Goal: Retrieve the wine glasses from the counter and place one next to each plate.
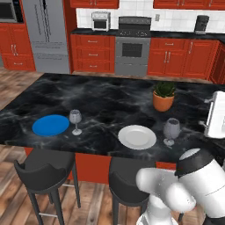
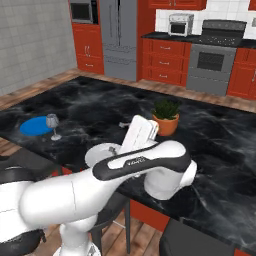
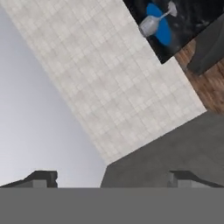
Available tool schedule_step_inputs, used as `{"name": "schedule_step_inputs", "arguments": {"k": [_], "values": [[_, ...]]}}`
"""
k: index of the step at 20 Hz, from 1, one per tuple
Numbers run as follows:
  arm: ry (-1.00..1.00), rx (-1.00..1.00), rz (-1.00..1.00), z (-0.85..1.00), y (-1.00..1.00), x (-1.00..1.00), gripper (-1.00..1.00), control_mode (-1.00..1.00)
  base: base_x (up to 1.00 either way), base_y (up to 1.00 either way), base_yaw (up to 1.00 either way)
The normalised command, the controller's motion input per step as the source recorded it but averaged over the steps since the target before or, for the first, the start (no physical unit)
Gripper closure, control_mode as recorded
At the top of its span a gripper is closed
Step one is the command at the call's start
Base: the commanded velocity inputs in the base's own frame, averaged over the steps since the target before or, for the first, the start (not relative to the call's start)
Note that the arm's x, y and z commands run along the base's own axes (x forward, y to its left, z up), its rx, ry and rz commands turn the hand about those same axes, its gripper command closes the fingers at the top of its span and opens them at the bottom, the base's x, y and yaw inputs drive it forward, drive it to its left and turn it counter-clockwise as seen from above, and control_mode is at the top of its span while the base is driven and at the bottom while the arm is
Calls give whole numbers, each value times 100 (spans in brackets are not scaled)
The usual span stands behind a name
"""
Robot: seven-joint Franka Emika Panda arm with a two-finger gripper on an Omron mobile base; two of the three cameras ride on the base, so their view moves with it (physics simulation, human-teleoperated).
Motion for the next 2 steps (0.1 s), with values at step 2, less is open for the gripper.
{"name": "schedule_step_inputs", "arguments": {"k": [2], "values": [[-42, -8, -22, 62, 87, -15, -100, -100, 0, 0, 0]]}}
